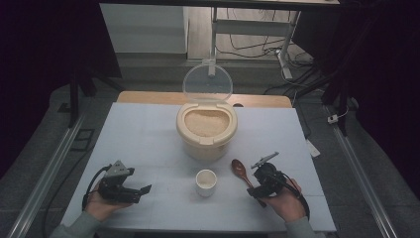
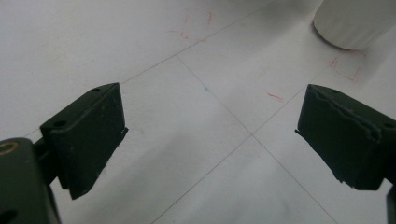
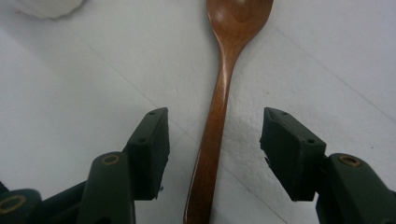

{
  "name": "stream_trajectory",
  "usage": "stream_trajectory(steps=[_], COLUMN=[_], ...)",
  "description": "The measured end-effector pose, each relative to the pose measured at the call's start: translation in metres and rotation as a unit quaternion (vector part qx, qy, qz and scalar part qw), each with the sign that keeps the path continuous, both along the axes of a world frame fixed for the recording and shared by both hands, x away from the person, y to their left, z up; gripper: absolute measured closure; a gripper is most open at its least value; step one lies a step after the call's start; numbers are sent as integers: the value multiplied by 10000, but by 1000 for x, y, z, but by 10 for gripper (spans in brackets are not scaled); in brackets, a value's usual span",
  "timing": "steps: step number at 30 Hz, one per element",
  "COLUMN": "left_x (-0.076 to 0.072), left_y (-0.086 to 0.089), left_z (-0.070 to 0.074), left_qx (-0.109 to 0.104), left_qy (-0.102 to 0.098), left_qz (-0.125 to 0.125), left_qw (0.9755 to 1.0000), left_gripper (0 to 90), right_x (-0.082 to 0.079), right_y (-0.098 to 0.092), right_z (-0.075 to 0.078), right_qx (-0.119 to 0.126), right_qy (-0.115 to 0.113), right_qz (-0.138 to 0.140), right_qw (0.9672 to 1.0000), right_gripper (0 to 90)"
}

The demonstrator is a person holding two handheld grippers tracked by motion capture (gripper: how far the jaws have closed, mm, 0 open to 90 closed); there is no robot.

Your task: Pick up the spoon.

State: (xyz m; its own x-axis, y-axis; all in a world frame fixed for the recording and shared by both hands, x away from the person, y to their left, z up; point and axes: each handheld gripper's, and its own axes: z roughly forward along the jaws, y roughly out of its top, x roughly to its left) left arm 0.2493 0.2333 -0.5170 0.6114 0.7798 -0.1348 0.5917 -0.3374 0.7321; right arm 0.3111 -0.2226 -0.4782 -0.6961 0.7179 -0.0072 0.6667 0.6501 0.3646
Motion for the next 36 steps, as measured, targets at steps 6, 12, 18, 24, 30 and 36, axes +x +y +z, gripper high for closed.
stream_trajectory(steps=[6, 12, 18, 24, 30, 36], left_x=[0, 0, 0, 0, 0, 0], left_y=[0, 0, 0, -1, -1, -1], left_z=[0, -1, -1, -1, -2, -3], left_qx=[30, 45, 51, 76, 91, 101], left_qy=[-27, -16, -4, -3, 2, 12], left_qz=[-20, -19, -10, -25, -23, -39], left_qw=[10000, 10000, 10000, 10000, 10000, 9999], left_gripper=[76, 78, 78, 78, 78, 78], right_x=[2, 3, 4, 4, 9, 8], right_y=[0, 4, 7, 13, 16, 16], right_z=[-8, -15, -18, -18, -18, -17], right_qx=[-53, -100, -203, -285, -296, -334], right_qy=[50, 59, 10, 37, 190, 154], right_qz=[-42, -28, -68, -185, -445, -346], right_qw=[10000, 9999, 9998, 9994, 9984, 9987], right_gripper=[450, 534, 608, 744, 792, 801])
